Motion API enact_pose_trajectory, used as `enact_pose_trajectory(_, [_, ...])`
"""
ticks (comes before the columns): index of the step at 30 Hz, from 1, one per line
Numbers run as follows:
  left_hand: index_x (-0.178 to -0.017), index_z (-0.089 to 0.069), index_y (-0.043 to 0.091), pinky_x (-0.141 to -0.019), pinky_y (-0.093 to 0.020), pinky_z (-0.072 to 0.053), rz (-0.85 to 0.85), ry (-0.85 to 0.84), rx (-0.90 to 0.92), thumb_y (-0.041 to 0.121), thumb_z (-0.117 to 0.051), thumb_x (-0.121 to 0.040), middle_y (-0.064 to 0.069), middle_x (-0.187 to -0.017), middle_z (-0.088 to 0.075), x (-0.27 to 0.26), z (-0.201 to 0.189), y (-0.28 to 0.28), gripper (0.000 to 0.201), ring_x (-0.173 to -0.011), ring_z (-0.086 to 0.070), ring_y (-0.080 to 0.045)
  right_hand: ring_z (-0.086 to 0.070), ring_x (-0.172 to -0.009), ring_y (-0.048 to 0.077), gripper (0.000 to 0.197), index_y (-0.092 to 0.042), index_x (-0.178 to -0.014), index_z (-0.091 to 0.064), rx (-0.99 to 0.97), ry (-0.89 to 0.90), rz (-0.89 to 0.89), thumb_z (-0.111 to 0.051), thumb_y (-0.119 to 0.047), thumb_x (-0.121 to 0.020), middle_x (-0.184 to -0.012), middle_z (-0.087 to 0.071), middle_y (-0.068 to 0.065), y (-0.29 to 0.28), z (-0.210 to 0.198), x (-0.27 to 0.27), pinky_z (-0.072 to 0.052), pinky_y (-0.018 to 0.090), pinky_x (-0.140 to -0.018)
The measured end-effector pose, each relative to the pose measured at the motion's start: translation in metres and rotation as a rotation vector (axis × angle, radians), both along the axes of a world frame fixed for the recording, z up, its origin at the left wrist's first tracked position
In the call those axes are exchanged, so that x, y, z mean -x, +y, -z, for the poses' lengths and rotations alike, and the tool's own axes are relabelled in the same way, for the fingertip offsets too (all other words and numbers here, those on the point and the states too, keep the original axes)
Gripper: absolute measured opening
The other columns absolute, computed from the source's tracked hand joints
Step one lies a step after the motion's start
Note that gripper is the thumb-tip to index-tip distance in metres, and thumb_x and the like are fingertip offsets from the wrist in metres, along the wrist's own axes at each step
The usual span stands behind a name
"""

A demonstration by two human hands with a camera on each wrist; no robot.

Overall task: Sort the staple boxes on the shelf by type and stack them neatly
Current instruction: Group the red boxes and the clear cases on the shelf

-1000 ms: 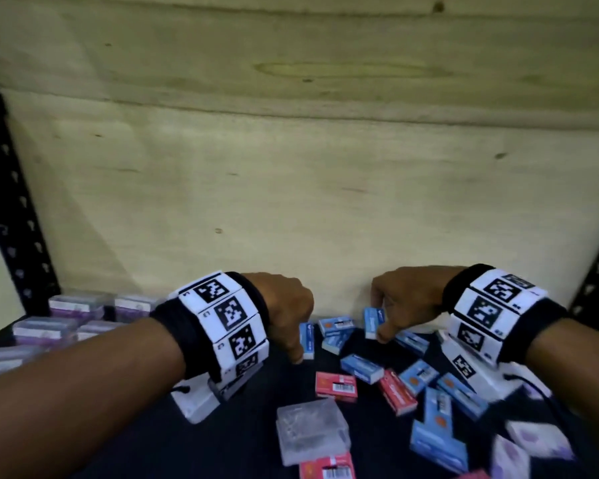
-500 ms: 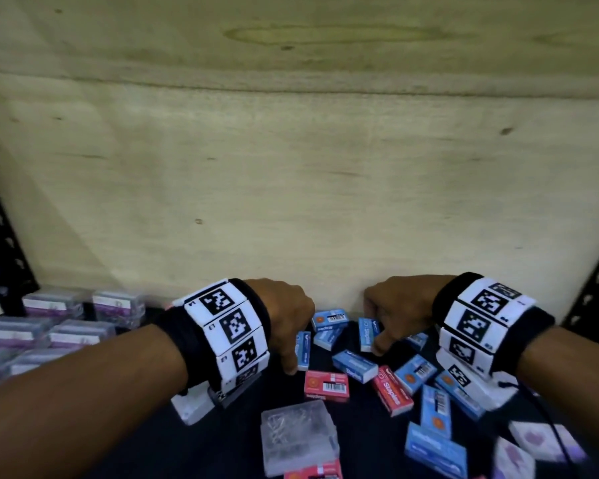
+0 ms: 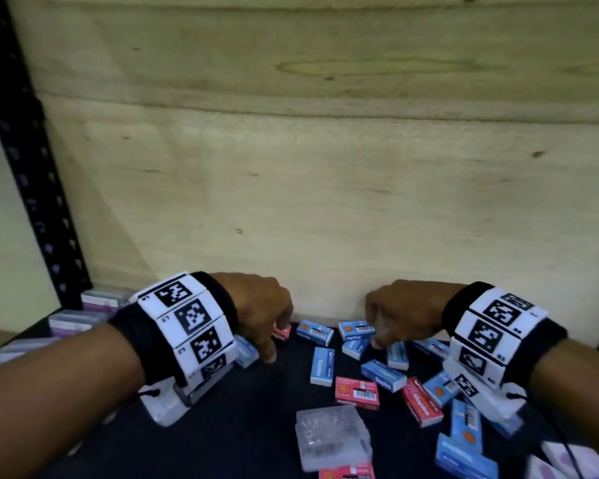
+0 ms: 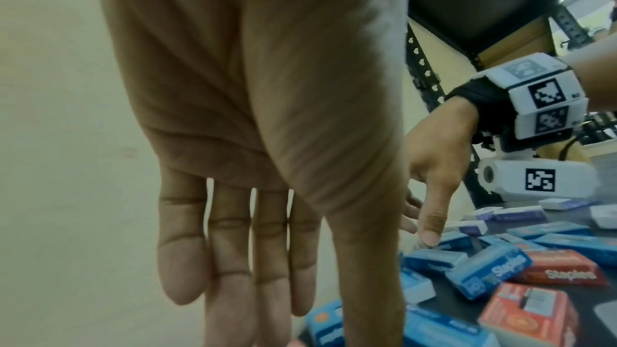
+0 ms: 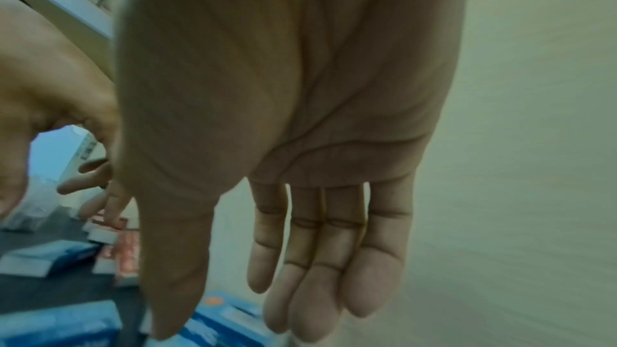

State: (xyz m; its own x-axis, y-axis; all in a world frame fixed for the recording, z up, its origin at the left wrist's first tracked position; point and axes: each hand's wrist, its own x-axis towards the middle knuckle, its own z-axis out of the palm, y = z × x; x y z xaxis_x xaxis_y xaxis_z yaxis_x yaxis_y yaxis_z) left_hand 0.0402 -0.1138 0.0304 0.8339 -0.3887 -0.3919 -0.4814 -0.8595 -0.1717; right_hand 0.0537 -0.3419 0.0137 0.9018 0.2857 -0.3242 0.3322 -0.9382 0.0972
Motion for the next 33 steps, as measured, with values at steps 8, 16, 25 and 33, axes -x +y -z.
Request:
enact_pose_trajectory(8, [-0.111, -0.066, 0.013, -0.079, -0.034, -0.05, -0.178, -0.046, -0.058, 0.055, -0.07, -0.082, -0.002, -0.108, -0.066, 0.013, 0.015, 0.052, 0.051, -0.095, -0.063, -0.024, -0.056, -0.089, 0.018, 0.036, -0.026, -0.116, -0.058, -0.072, -0.016, -0.167, -0.066, -0.048, -0.089, -0.103, -0.06, -0.003, 0.063, 0.004, -0.004, -0.044, 0.03, -0.078])
enact_pose_trajectory(16, [-0.093, -0.059, 0.014, -0.073, -0.033, -0.046, -0.28, -0.071, -0.069, 0.078, -0.054, -0.079, -0.001, -0.089, -0.055, 0.009, 0.031, 0.05, 0.065, -0.083, -0.056, -0.023, -0.068, -0.091, 0.027, 0.048, -0.007, -0.11, -0.067, 0.108, -0.042, -0.111, -0.066, -0.05, -0.089, -0.105, -0.071, 0.007, 0.081, 0.01, -0.019, -0.056, 0.038, -0.084])
enact_pose_trajectory(25, [-0.103, -0.066, 0.013, -0.073, -0.032, -0.05, -0.219, -0.083, -0.077, 0.069, -0.062, -0.08, 0.0, -0.088, -0.058, 0.005, 0.038, 0.046, 0.061, -0.08, -0.058, -0.022, -0.053, -0.061, 0.022, 0.045, -0.015, -0.063, -0.046, 0.19, -0.028, -0.121, -0.07, -0.042, -0.089, -0.064, -0.052, 0.0, 0.088, 0.02, -0.029, -0.047, 0.03, -0.065])
enact_pose_trajectory(33, [-0.084, -0.059, 0.018, -0.066, -0.03, -0.046, -0.204, -0.078, -0.008, 0.073, -0.061, -0.073, 0.003, -0.081, -0.054, 0.013, 0.021, 0.033, 0.055, -0.074, -0.054, -0.019, -0.062, -0.069, 0.024, 0.04, -0.009, -0.078, -0.064, 0.086, -0.025, -0.107, -0.073, -0.048, -0.084, -0.071, -0.064, 0.001, 0.077, 0.002, -0.033, -0.05, 0.033, -0.066])
